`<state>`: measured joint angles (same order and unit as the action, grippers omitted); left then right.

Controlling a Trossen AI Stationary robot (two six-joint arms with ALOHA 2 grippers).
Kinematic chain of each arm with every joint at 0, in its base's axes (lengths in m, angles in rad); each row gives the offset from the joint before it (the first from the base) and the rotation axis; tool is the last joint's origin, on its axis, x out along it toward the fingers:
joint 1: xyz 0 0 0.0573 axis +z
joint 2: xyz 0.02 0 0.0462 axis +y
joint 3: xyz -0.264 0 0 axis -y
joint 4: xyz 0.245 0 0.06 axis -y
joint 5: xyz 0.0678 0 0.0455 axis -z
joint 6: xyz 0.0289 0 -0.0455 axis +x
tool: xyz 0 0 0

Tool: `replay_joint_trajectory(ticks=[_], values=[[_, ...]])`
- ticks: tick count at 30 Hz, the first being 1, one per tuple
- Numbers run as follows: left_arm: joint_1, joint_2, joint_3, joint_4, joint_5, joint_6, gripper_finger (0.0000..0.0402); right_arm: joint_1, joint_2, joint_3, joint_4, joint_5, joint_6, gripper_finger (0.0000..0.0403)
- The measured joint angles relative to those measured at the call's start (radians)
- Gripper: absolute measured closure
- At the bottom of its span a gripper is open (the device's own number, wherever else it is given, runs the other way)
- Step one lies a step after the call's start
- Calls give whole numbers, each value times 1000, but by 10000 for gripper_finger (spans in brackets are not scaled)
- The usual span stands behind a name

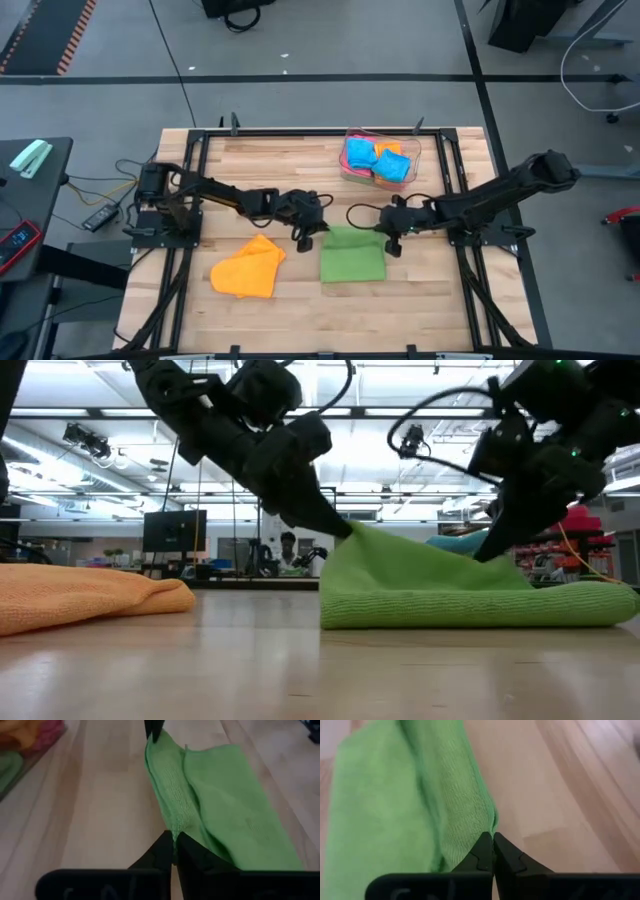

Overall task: Fold microfiber towels
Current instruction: Fold the green towel

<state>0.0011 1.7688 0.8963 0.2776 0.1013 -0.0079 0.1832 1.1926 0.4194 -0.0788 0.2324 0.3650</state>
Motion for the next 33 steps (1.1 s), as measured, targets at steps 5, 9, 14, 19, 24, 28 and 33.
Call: replay_joint_trajectory(ticks=[5,9,14,19,24,28,33], values=[[-31,1,0,-7,1,46,390,57,-16,2,2,25,-25,400],[-55,-7,0,7,0,46,377,101,-16,2,-2,29,-27,400],[-76,-11,1,12,0,47,372,144,-15,3,5,59,-36,400],[-77,-18,3,12,0,47,386,163,-16,39,-1,84,-60,400],[-90,-19,24,10,0,67,372,189,-16,97,-25,85,-100,400],[-119,-19,23,0,1,81,363,218,5,117,-38,85,-94,400],[-154,-19,23,-9,0,118,374,258,45,119,-41,85,-63,400]])
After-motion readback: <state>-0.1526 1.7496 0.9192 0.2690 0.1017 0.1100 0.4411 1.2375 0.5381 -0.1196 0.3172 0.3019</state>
